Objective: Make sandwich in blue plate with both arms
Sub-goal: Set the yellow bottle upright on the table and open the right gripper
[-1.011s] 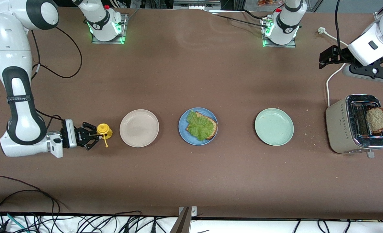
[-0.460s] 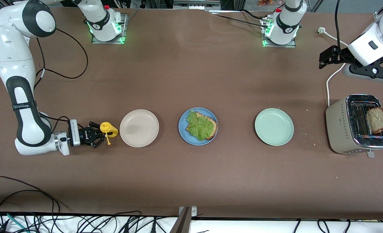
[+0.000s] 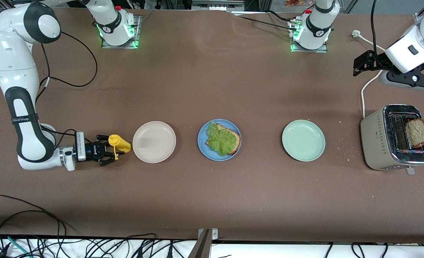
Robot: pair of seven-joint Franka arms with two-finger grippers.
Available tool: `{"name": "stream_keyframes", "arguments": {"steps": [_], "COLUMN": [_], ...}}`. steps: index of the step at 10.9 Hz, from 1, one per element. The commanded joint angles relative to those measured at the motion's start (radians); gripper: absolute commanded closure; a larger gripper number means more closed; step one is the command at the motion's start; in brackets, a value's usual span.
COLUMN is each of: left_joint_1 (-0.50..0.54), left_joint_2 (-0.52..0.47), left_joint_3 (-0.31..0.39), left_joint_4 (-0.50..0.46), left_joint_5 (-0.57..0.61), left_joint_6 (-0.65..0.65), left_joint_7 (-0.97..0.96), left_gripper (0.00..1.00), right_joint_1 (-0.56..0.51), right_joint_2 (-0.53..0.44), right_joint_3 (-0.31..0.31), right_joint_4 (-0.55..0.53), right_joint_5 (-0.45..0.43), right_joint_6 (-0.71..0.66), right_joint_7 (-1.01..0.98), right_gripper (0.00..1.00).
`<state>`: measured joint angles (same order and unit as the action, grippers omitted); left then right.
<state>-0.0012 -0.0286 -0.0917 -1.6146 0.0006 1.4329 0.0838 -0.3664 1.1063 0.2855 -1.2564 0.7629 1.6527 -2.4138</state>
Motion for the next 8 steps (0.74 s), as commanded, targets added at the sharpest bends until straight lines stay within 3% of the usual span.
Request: {"name": "stream_keyframes", "arguments": {"steps": [1,6,8], "left_joint_1": [0.001,0.001,0.001], "left_joint_2": [-0.007,-0.007,-0.007], "left_joint_3": [-0.003,-0.003,-0.003], "left_joint_4": [0.004,0.005,0.005], "left_joint_5": [0.022,0.022,0.022], "left_joint_6": [-0.012,-0.012,-0.012], "left_joint_7": [-0.002,-0.001,-0.001], "left_gripper": [0.0,0.0,0.0], "right_joint_1": [-0.019,-0.039,-0.036], "right_joint_2": [0.003,-0.014,-0.02], "right_joint_3": [0.018,0.004,-0.005], "right_joint_4": [0.028,0.124,0.138], "right_joint_5": [0.015,-0.147,-0.165], "right_joint_6": [-0.004,-0.016,-0.017], "right_joint_7": [-0.025,-0.016,-0.015], "right_gripper": [0.0,0.0,0.0]}}
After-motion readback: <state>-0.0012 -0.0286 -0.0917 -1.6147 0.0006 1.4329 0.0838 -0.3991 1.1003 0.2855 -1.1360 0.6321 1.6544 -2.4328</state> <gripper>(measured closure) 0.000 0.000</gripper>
